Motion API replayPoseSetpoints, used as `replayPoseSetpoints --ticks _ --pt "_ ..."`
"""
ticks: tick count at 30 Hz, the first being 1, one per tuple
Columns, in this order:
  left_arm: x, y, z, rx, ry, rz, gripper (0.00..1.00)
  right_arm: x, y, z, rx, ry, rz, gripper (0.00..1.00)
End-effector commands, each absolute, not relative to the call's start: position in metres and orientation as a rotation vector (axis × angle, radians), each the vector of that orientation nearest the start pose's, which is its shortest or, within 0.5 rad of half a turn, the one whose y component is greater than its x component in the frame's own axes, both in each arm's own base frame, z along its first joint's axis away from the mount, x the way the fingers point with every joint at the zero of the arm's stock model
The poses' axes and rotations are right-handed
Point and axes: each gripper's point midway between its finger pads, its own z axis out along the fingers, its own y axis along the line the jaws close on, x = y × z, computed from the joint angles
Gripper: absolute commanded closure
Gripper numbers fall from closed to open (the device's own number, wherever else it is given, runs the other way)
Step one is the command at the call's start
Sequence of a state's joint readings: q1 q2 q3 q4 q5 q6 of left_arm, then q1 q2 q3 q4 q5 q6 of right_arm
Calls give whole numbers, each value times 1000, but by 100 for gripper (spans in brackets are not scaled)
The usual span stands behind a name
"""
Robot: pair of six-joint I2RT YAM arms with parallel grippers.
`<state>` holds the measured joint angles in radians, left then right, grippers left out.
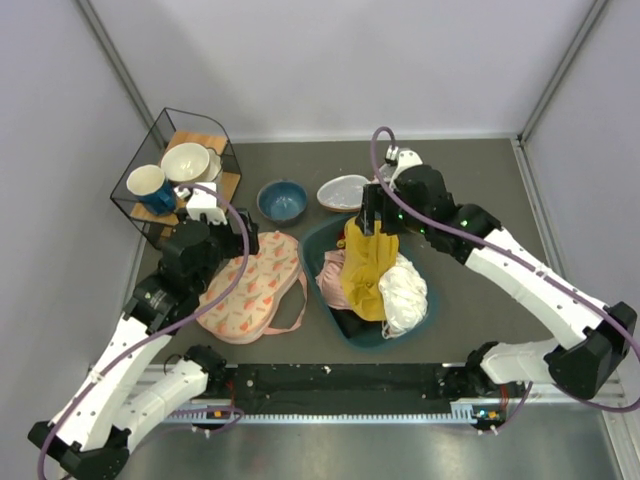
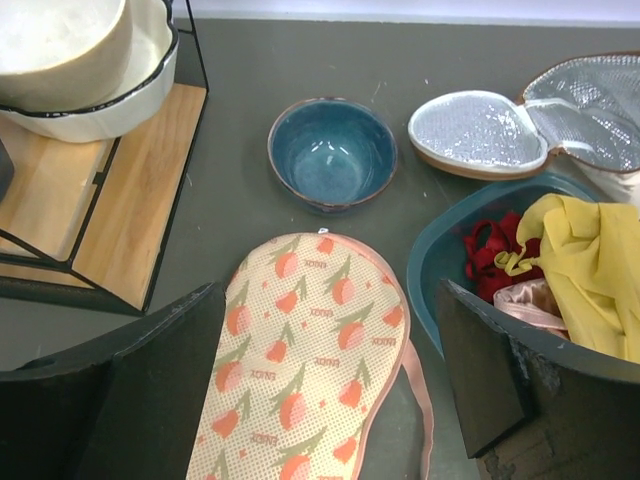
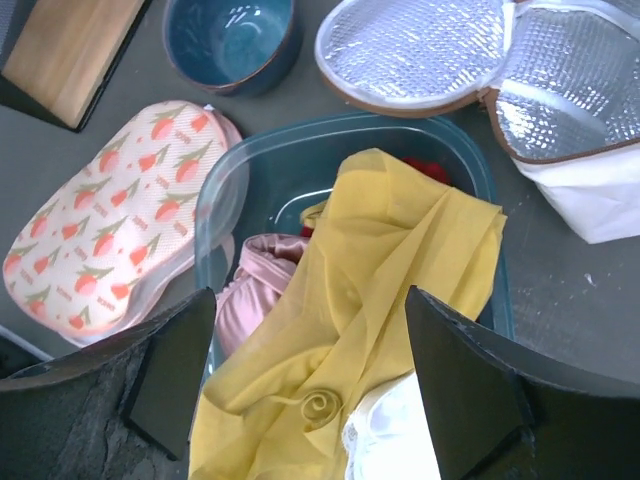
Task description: Unzip the laundry bag and remove the bra
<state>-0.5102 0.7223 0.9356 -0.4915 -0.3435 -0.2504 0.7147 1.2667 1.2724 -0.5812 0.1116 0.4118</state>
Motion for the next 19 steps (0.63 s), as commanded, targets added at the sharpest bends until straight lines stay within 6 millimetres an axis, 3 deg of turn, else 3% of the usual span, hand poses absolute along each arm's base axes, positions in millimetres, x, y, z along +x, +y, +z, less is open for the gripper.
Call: replayPoseSetpoints --ticks 1,3,7,10,14,19 --pt "259 -89 286 6 1890 -208 6 306 226 265 -171 2169 472 15" --pt "259 -92 273 43 1936 -196 2 319 203 270 -46 2149 406 2" --pt "259 -98 236 87 2068 -169 1 333 151 275 155 2095 211 1" --pt "259 -105 226 87 2101 -198 1 329 126 278 205 2061 92 1" --pt "262 -112 225 73 2066 -253 1 315 107 276 223 2039 38 1" --pt "263 -116 229 68 2033 -287 1 299 91 257 236 2055 -14 1"
